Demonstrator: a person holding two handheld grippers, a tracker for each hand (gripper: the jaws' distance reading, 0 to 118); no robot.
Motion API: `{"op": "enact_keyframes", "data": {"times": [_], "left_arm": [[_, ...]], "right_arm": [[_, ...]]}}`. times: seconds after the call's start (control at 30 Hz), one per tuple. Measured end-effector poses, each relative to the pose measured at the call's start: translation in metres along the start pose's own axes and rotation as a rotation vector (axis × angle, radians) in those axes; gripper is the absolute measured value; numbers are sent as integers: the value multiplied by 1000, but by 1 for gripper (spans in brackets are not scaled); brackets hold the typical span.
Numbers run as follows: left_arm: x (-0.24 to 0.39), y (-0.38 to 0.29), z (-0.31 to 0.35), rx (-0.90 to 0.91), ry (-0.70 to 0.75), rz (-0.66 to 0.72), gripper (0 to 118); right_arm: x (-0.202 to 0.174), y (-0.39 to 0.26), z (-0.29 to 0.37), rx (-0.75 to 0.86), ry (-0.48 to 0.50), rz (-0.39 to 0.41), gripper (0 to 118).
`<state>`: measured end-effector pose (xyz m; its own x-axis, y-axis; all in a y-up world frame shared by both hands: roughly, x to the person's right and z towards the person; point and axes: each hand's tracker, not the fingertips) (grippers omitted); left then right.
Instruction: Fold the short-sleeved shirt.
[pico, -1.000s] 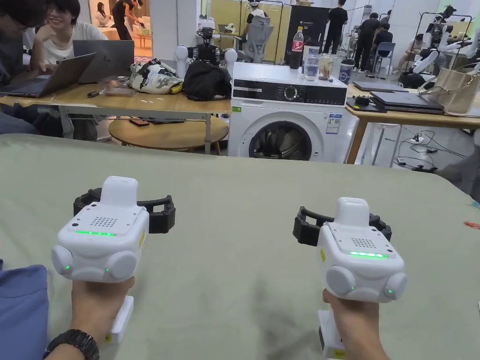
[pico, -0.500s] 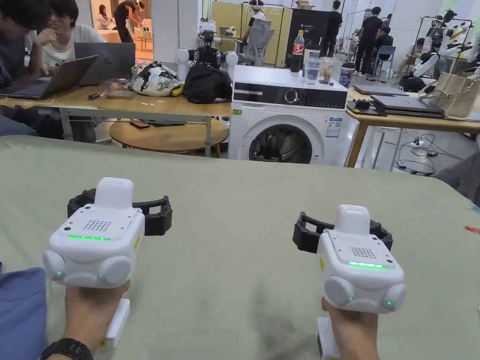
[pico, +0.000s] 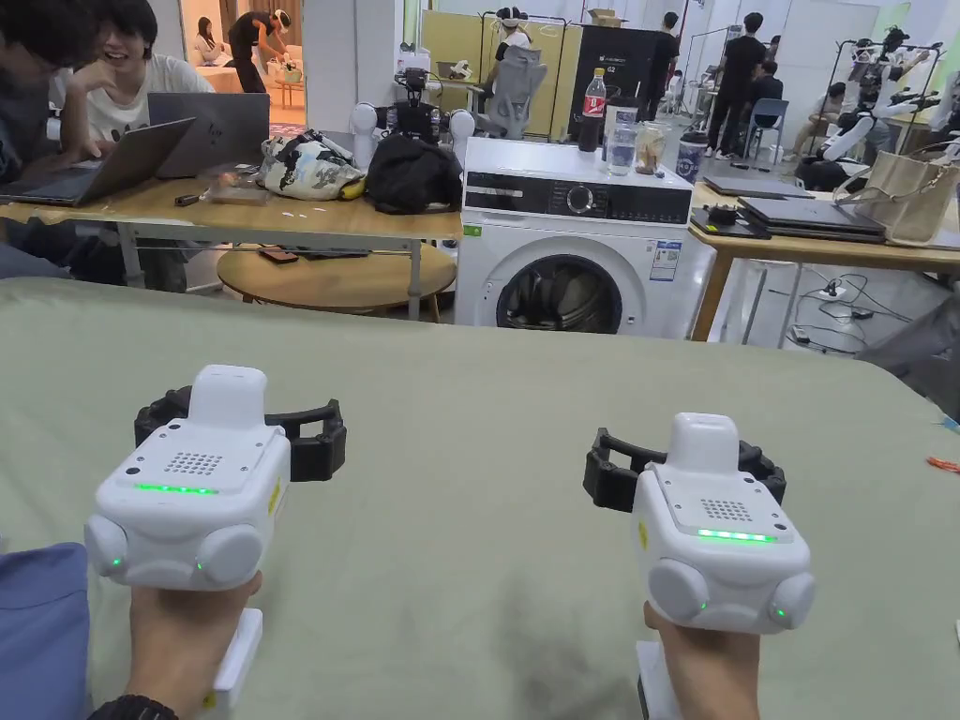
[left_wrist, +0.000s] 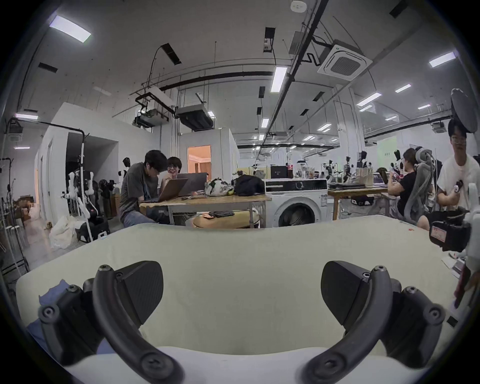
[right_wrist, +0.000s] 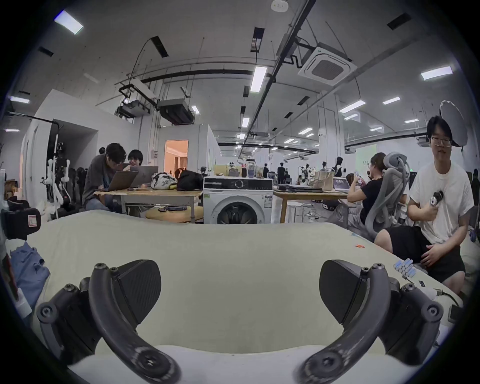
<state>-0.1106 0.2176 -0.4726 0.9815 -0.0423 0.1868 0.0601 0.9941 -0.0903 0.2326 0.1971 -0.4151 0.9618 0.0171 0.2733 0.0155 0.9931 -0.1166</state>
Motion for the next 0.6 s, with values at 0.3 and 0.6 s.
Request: {"op": "enact_keyframes", "data": {"times": [0.3,0.6], "left_arm": [[5,0,1,-8,-6,-25,118],[4,-1,2,-14,-4,-26,118]], "right_arm": [[1,-1,-2,-11,-4,-24,118],[0,-1,1,-16,-4,-10,118]]}}
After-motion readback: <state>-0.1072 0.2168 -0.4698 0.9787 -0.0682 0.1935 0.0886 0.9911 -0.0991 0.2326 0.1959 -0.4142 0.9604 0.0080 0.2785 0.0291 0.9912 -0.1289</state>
